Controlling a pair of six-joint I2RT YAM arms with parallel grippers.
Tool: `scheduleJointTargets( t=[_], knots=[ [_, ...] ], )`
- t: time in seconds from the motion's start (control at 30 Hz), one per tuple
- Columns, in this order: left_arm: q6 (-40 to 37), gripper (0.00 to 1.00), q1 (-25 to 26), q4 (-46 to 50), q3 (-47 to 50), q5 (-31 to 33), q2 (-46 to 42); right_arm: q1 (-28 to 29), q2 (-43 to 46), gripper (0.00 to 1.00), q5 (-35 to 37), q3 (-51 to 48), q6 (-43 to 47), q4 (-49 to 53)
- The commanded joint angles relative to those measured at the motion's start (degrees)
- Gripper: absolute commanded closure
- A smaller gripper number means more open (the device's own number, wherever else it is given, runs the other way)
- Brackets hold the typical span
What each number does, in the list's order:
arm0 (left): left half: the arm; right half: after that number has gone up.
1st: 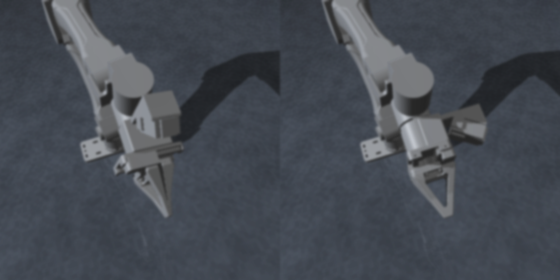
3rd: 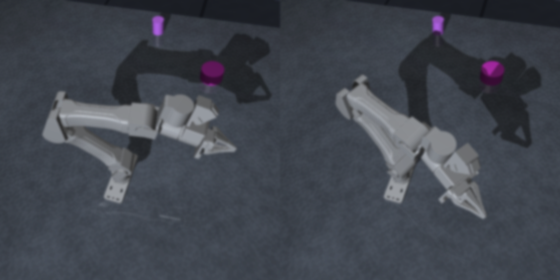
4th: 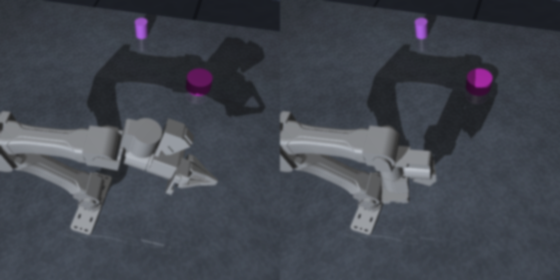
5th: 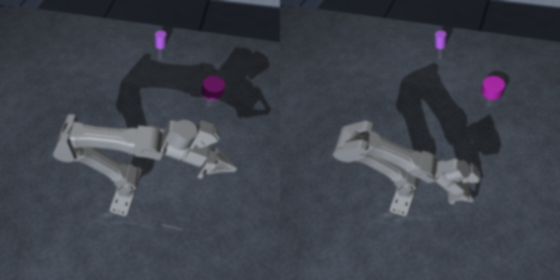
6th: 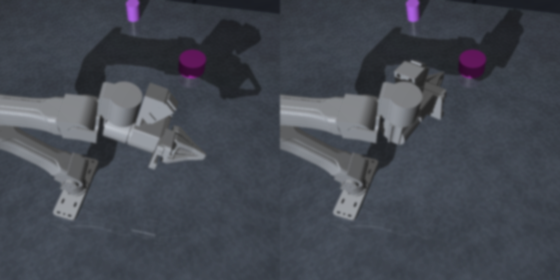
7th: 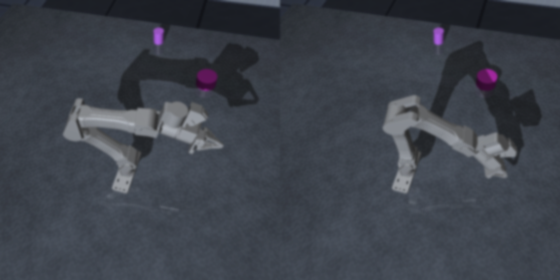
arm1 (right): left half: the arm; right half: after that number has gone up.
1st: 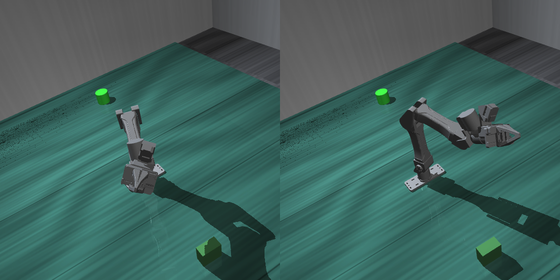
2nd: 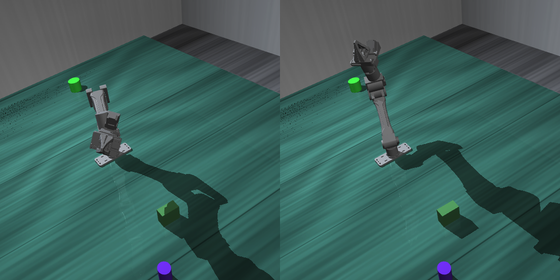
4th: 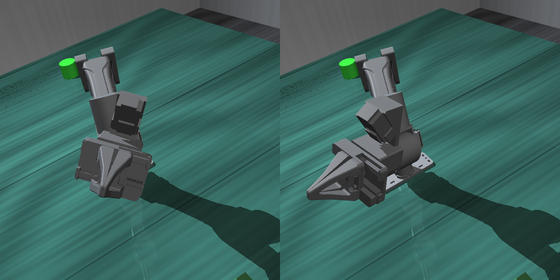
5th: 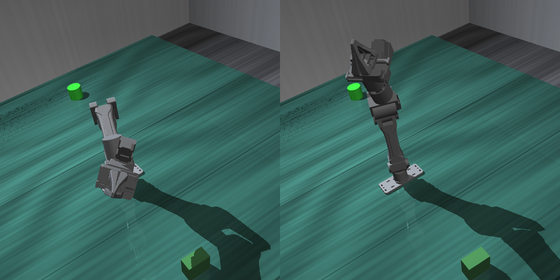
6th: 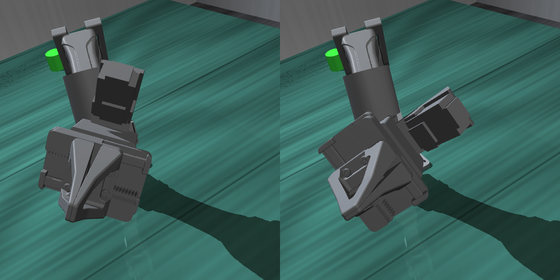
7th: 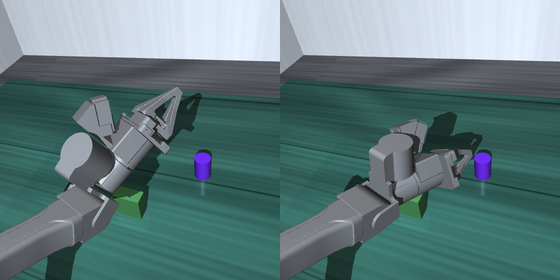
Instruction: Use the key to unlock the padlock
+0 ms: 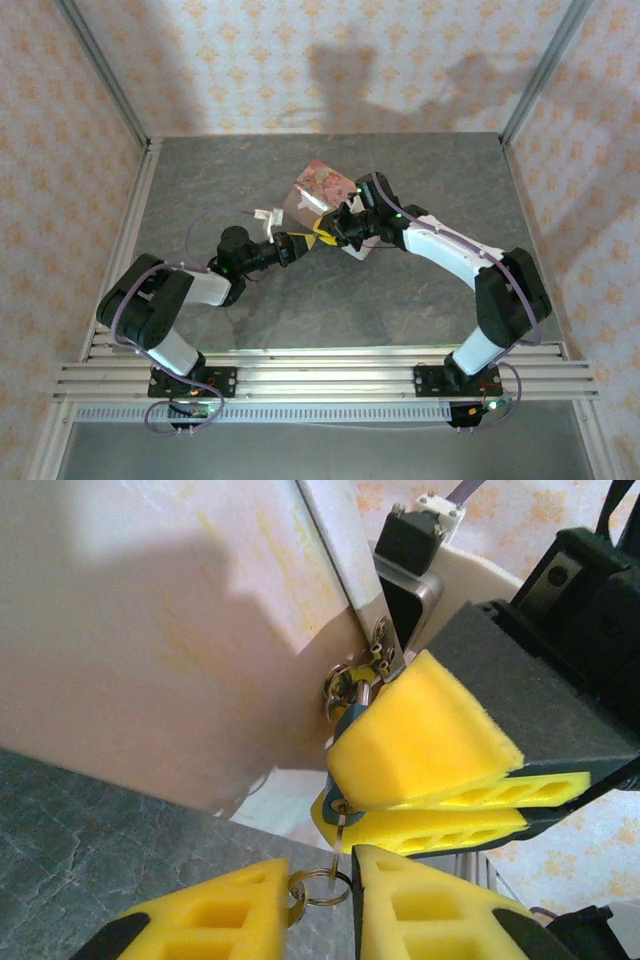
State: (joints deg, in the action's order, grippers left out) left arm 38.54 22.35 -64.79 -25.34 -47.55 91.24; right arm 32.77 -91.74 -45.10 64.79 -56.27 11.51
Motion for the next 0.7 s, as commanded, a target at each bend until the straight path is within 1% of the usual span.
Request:
scheduleJointTargets(
  t=[0.0, 0.1, 0.2, 0.33, 0.43, 0.67],
  knots=[
    [-1.54, 0.80, -0.39, -0.65, 0.59, 0.26, -2.19, -0.78, 1.16, 1.00, -1.33, -0.90, 0.10, -0.16],
    [-1.70, 0.84, -0.49, -0.34, 0.47, 0.22, -2.64, -0.78, 1.08, 1.00, -1.47, -0.94, 0.02, -0.10],
    [-1.72, 0.85, -0.54, -0.07, 0.12, 0.01, -2.66, -0.78, 1.09, 1.00, -1.68, -0.82, -0.20, -0.38],
    [-1.55, 0.95, -0.47, -0.17, -0.56, -0.44, -2.09, -0.78, 1.18, 1.00, -1.84, -0.93, -0.51, -0.61],
    [-1.54, 0.99, -0.55, -0.22, -0.67, -0.44, -1.86, -0.76, 1.17, 1.00, -1.74, -0.90, -0.51, -0.61],
    [-1.89, 1.00, -0.43, -0.50, -0.76, -0.44, -1.94, -0.78, 0.87, 1.00, -2.16, -1.14, -0.98, -1.38]
  ],
)
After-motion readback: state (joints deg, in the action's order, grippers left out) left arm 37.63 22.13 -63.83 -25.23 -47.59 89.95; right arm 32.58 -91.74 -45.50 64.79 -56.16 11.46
